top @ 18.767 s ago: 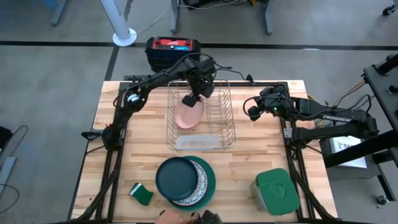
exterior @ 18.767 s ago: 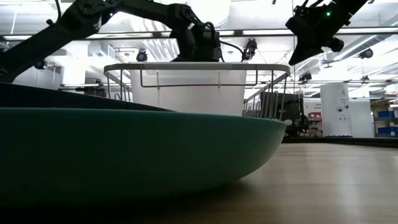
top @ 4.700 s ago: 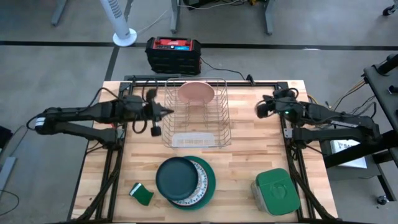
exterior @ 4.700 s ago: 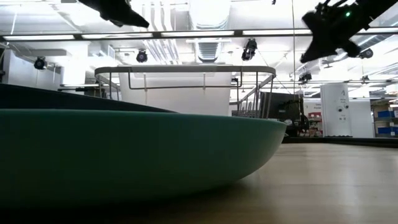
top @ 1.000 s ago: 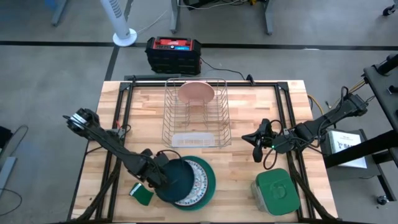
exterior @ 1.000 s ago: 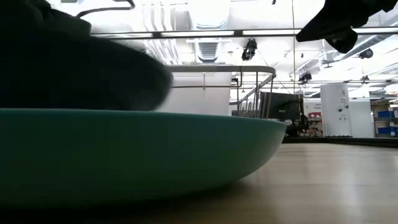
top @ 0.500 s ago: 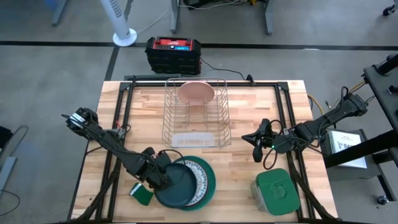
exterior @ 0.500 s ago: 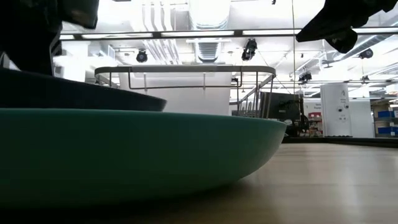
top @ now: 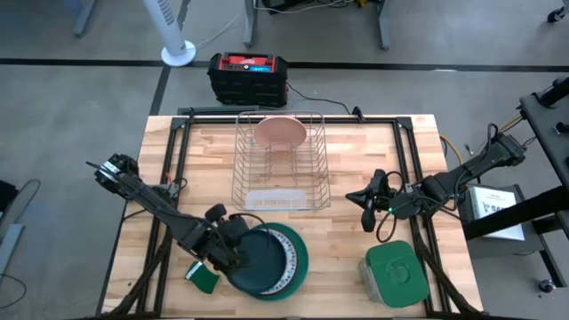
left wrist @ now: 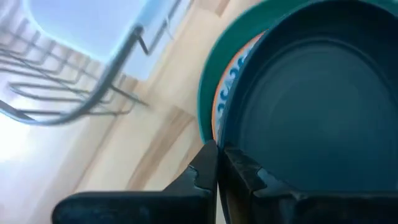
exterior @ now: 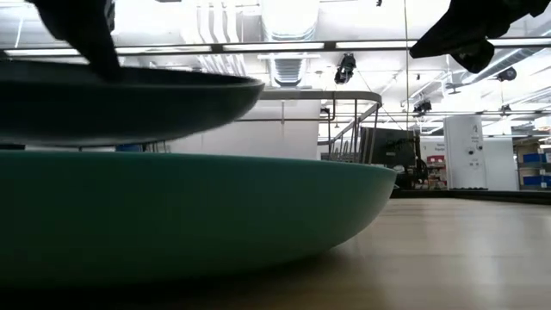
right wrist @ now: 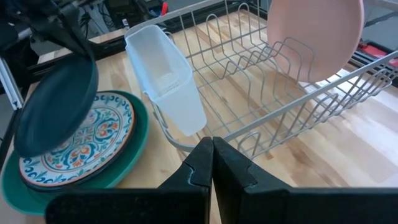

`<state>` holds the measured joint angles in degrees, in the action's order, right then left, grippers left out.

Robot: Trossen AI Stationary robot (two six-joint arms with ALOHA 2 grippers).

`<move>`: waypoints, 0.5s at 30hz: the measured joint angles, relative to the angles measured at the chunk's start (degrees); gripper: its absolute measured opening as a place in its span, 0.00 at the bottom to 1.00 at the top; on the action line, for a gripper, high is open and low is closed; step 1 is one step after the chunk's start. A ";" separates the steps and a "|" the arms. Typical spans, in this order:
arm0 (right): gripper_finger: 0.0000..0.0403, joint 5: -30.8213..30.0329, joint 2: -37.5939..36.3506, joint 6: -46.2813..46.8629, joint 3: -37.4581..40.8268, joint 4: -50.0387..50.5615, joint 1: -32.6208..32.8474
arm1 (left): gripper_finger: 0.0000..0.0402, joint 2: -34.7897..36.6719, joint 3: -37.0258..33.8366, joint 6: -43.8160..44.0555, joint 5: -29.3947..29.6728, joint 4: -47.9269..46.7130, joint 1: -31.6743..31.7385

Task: Sort dishes
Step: Put the dark green plate in the dishwasher rack

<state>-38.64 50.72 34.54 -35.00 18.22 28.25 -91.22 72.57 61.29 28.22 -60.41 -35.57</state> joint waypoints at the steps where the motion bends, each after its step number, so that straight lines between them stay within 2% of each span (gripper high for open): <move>1: 0.00 -0.01 0.00 -0.16 0.00 0.00 -0.02 | 0.00 0.00 0.50 -0.40 0.71 -0.29 -0.01; 15: 0.00 -0.46 -0.02 -0.72 0.52 0.03 -0.02 | 0.00 0.02 2.69 -5.79 5.42 -1.35 -0.17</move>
<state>-39.10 50.70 33.82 -34.48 18.25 28.23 -91.20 75.27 55.51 33.64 -61.76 -35.75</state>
